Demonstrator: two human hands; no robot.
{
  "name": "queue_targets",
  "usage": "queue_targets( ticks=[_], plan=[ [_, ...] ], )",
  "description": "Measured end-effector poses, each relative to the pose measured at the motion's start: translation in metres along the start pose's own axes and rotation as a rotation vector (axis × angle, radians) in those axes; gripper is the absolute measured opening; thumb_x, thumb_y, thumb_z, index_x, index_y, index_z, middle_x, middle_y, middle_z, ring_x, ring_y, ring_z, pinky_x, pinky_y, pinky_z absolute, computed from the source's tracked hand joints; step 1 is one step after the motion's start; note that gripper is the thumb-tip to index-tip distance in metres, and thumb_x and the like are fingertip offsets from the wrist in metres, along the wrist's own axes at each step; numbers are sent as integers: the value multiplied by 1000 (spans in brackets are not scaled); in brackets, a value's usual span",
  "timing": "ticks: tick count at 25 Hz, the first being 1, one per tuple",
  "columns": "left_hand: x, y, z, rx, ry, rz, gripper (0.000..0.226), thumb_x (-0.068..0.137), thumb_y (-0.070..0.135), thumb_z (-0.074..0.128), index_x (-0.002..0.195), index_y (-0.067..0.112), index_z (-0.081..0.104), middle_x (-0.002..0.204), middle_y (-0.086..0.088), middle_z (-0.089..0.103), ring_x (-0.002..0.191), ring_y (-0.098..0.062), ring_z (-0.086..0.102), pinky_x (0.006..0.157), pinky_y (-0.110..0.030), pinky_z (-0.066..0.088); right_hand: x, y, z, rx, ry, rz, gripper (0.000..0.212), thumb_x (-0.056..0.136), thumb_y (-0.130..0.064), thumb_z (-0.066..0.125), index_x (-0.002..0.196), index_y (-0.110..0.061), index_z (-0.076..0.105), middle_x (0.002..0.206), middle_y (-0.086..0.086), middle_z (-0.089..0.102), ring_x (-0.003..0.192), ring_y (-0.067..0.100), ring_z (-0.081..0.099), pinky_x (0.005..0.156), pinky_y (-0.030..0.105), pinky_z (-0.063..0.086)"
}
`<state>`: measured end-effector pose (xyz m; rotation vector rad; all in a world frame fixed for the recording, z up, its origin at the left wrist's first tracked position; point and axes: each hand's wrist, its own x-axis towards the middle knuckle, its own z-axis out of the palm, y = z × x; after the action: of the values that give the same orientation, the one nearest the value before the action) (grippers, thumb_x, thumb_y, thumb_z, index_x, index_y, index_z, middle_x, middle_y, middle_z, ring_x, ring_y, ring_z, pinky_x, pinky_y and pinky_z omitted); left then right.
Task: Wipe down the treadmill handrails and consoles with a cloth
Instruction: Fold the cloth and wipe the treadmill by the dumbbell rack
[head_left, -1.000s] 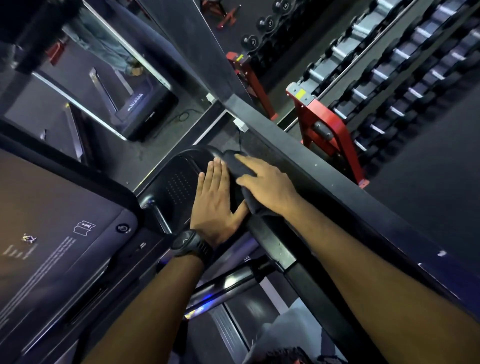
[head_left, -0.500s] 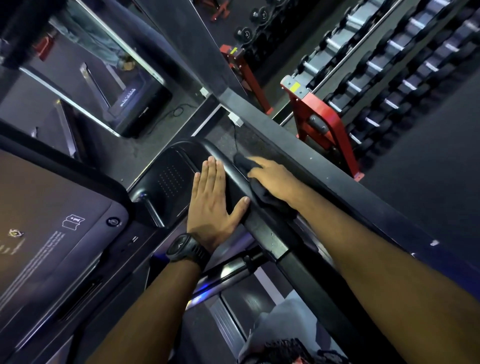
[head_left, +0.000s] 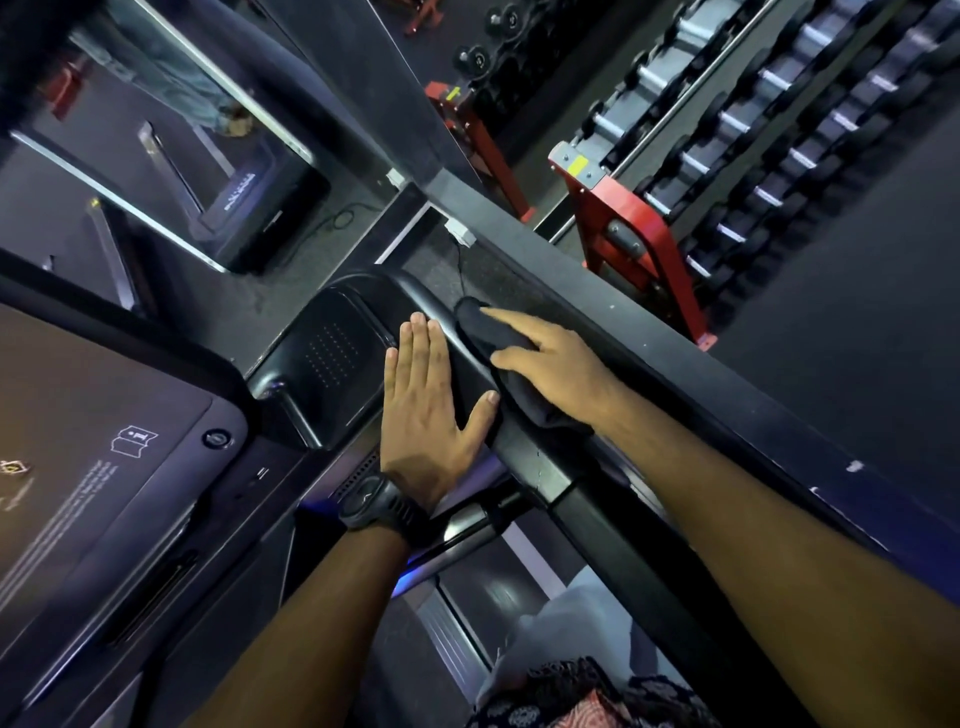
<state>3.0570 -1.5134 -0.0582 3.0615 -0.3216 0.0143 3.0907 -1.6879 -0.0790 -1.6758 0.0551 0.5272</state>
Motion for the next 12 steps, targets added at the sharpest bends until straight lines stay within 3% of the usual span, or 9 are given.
queue_targets(
  ticks=[2, 4, 8, 12],
  plan=[
    [0, 1, 2, -11, 16, -13, 90, 92, 62, 28, 155, -2, 14, 164, -17, 8, 153, -25, 2, 125, -42, 1, 5, 6, -3, 33, -20, 68, 51, 89, -35, 59, 139, -42, 55, 128, -6, 66, 123, 17, 58, 109, 36, 42],
    [-1, 1, 2, -17, 7, -20, 91, 92, 62, 28, 155, -1, 12, 164, -16, 6, 153, -24, 0, 125, -41, 0, 0, 7, -7, -96, -17, 126, 48, 93, -33, 54, 140, -42, 53, 129, 1, 65, 122, 24, 57, 108, 41, 42],
    [-5, 6, 2, -57, -6, -11, 90, 92, 62, 28, 155, 1, 10, 164, -15, 3, 153, -23, -3, 125, -41, 1, -20, 0, -2, -56, -4, -51, 55, 91, -37, 57, 145, -44, 46, 146, -11, 53, 135, 14, 48, 116, 41, 34],
    [-10, 10, 3, -65, -8, -23, 92, 91, 63, 29, 155, 0, 9, 164, -15, 2, 153, -24, -4, 125, -41, 1, -19, 4, -11, -185, -6, 131, 49, 96, -37, 51, 144, -43, 47, 139, 0, 60, 125, 25, 54, 107, 39, 40]
  ],
)
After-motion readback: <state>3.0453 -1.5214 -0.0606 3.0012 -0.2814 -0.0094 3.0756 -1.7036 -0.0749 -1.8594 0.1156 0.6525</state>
